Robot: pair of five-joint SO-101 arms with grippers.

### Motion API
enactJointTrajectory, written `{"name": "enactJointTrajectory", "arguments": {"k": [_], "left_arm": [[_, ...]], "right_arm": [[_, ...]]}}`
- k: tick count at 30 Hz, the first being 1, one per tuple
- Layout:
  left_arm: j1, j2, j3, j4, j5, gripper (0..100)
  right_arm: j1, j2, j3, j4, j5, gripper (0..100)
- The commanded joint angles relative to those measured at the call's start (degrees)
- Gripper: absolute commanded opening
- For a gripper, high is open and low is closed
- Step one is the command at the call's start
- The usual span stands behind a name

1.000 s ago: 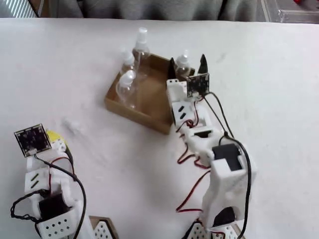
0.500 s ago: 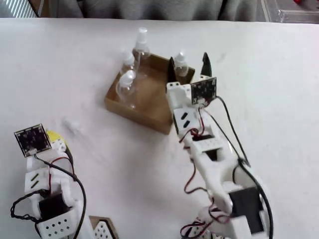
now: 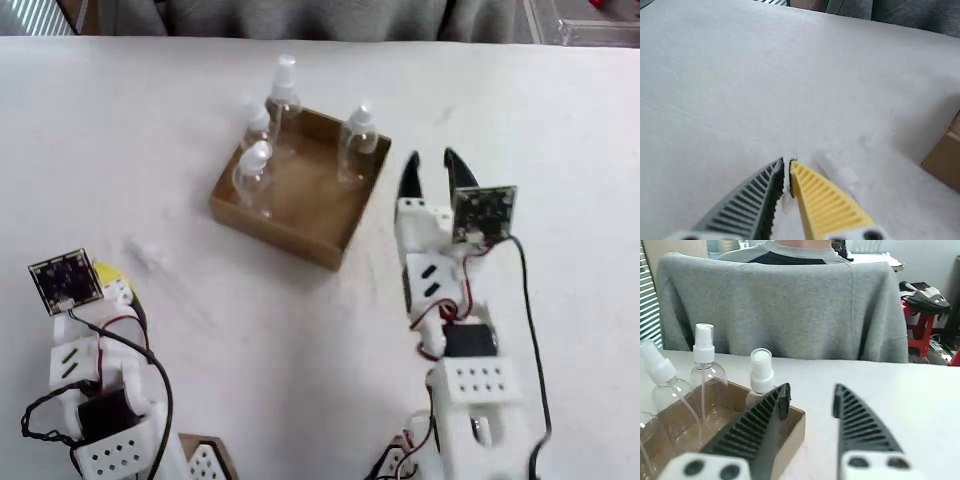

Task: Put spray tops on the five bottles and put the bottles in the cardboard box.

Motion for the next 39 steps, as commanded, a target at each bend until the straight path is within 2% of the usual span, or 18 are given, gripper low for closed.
{"name": "enactJointTrajectory", "arguments": {"k": [1, 3, 6, 9, 12, 16, 21, 25, 29, 36, 39], "left_arm": [[-0.3, -0.6, -0.2, -1.5, 0.4, 3], [-0.3, -0.6, -0.2, -1.3, 0.4, 3], [-0.3, -0.6, -0.2, -1.1, 0.3, 3], [-0.3, -0.6, -0.2, -1.1, -2.0, 3], [-0.3, -0.6, -0.2, -1.0, -2.9, 2], [-0.2, -0.6, -0.2, 0.2, -3.2, 3], [-0.2, -0.6, -0.2, 0.3, -3.2, 3], [1.7, -0.6, -0.2, 1.8, -3.4, 3], [5.7, -0.6, -0.2, 3.7, -8.9, 3], [6.6, -0.6, -0.2, 4.2, -10.5, 3], [6.6, -0.6, -0.2, 4.0, -10.5, 3]], "right_arm": [[3.6, -12.0, -0.6, 15.6, 0.4, 5.0], [5.6, -16.7, -0.6, 23.0, 4.3, 8.4], [8.6, -21.9, -0.6, 33.9, 13.3, 8.7], [13.0, -25.8, -0.7, 43.6, 22.2, 5.3], [17.7, -27.6, -0.4, 47.9, 29.6, 1.2], [19.6, -26.2, -0.8, 54.0, 27.2, 2.6], [15.2, -21.0, -4.2, 63.0, 26.4, 2.3], [16.0, -13.0, -8.9, 65.8, 24.9, 2.4], [16.0, -4.6, -15.1, 69.6, 24.6, 2.8], [16.3, 4.0, -18.8, 68.1, 24.9, 3.1], [16.1, 8.7, -19.0, 66.3, 26.8, 10.5]]}}
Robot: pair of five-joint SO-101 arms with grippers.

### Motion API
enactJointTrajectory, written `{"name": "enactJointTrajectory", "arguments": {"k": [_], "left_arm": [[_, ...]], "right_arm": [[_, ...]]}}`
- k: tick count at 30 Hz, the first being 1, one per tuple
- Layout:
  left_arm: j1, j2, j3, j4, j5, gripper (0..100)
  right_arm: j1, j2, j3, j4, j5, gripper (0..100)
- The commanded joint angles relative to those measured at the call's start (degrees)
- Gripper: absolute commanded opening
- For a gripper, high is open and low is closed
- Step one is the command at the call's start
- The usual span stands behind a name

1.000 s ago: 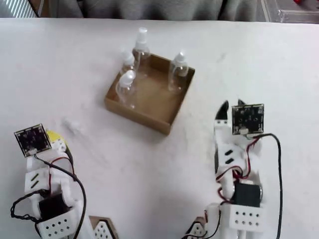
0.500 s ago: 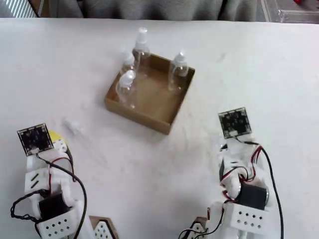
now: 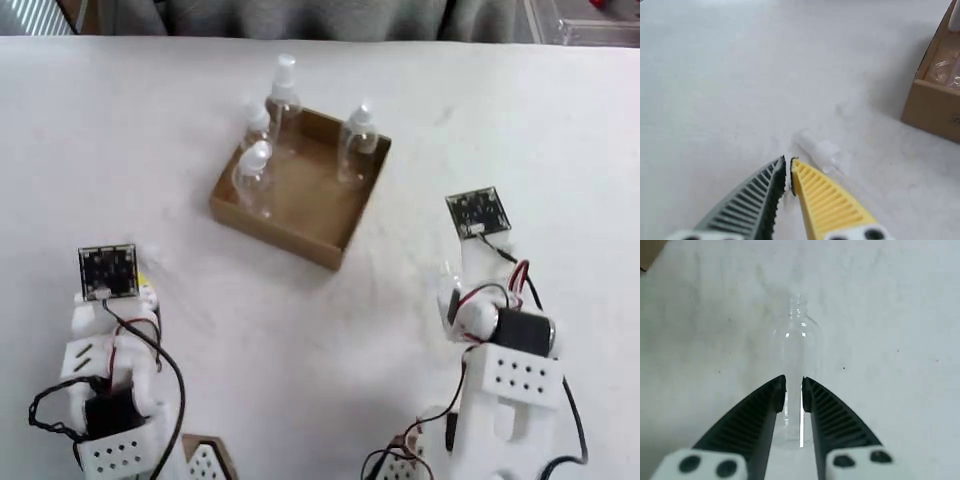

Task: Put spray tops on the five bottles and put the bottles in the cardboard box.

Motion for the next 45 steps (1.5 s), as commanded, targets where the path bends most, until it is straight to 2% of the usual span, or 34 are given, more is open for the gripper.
{"name": "enactJointTrajectory", "arguments": {"k": [1, 3, 8, 14, 20, 24, 28, 33, 45], "left_arm": [[0.7, -0.6, -0.2, -0.2, -0.6, 3], [0.7, -0.6, -0.2, -0.3, -0.6, 3], [0.7, -0.6, -0.2, -0.4, -0.6, 3], [0.7, -0.6, -0.2, -0.4, -0.6, 3], [0.7, -0.6, -0.2, -0.4, -0.6, 3], [0.7, -0.6, -0.2, -0.4, -0.6, 3], [0.7, -0.6, -0.2, -0.4, -0.7, 3], [0.7, -0.6, -0.2, -0.4, -0.7, 3], [0.7, -0.6, -0.2, -0.4, -0.7, 3]], "right_arm": [[0.2, 5.7, -3.3, -2.0, 3.2, 14.2], [0.1, 9.5, -4.0, -3.9, 4.1, 19.1], [-1.1, 18.9, -6.3, -10.9, -0.1, 14.1], [-3.1, 30.6, -10.5, -11.5, -1.4, 21.2], [-3.1, 37.8, -13.3, -11.5, -1.5, 21.7], [-4.4, 38.1, -13.3, -11.1, -3.8, 21.7], [-2.2, 34.8, -13.9, -11.1, -7.7, 21.6], [-0.6, 28.4, -12.0, -11.2, -17.6, 21.8], [-0.4, 26.2, -5.5, -11.5, -19.0, 22.0]]}}
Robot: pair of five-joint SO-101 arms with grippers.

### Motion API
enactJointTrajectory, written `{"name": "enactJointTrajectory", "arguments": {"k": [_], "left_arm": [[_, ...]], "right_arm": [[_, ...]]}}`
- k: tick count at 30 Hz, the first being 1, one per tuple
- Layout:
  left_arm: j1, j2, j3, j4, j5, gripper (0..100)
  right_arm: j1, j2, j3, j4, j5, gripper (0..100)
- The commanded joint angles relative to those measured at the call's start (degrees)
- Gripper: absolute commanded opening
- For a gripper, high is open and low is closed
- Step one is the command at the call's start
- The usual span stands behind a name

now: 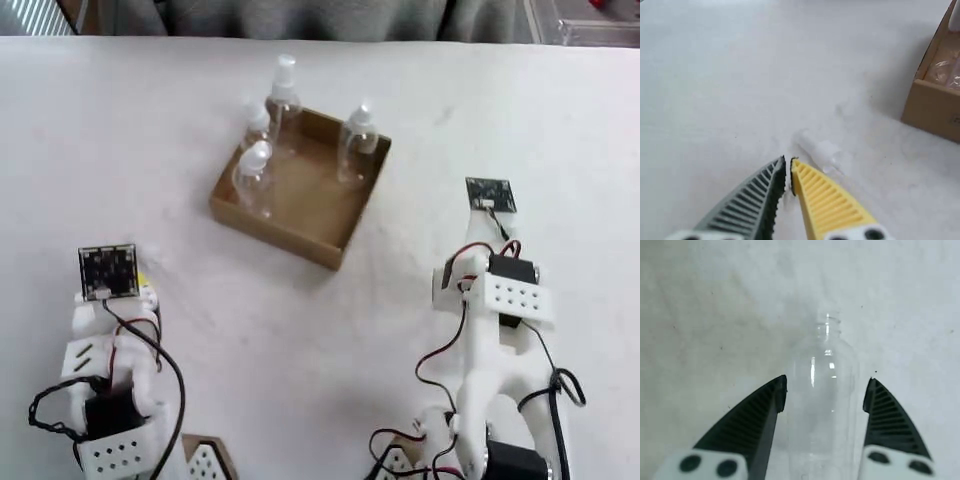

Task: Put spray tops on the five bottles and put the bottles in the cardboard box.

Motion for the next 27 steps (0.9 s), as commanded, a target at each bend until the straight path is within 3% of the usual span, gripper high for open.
{"name": "enactJointTrajectory", "arguments": {"k": [1, 21, 27], "left_arm": [[0.7, -0.6, -0.2, -0.4, -0.7, 3], [0.7, -0.6, -0.2, -0.4, -0.7, 3], [0.7, -0.6, -0.2, -0.2, -0.7, 3]], "right_arm": [[0.7, -1.7, 0.1, -0.7, -1.7, 22.0], [0.5, -1.5, 2.3, -3.7, -1.5, 25.4], [0.7, -1.5, 2.2, -3.8, -1.7, 20.3]]}}
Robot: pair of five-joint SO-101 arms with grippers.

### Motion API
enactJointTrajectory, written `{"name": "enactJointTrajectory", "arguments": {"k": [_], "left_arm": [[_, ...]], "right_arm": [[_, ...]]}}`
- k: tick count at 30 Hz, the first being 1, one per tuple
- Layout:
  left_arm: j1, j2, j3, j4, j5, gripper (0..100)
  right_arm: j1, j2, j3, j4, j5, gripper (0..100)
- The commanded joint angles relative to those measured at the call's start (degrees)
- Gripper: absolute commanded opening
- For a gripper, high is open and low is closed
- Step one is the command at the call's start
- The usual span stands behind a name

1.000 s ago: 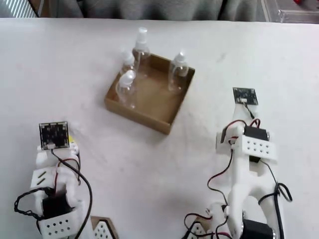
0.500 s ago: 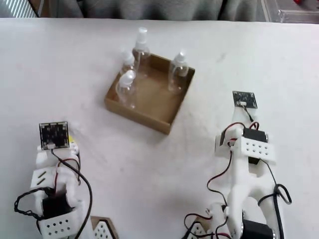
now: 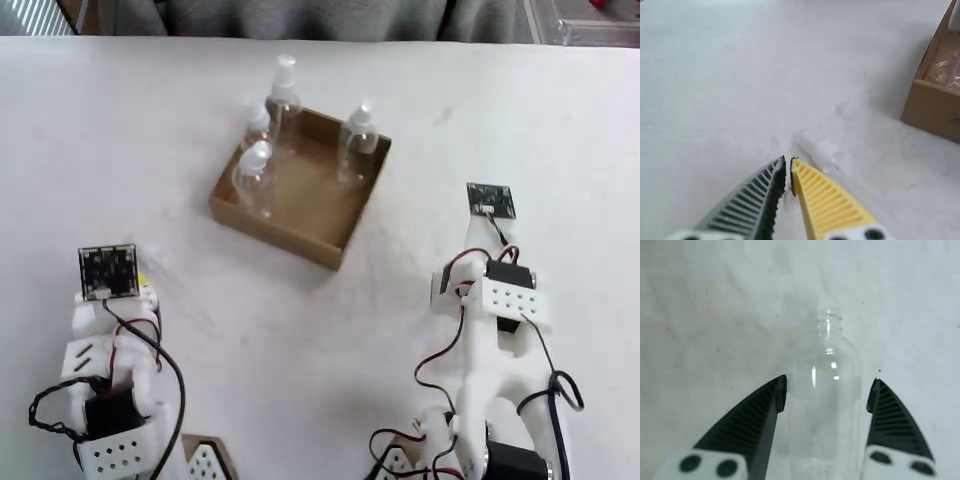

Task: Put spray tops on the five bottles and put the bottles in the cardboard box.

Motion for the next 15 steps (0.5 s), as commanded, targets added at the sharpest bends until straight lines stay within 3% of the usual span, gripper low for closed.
{"name": "enactJointTrajectory", "arguments": {"k": [1, 15], "left_arm": [[0.7, -0.6, -0.2, -0.2, -0.7, 3], [0.7, -0.6, -0.2, 0.0, -0.7, 3]], "right_arm": [[0.7, -1.5, -0.5, -1.5, -0.6, 20.8], [0.7, 4.2, -4.1, 0.3, -0.6, 23.5]]}}
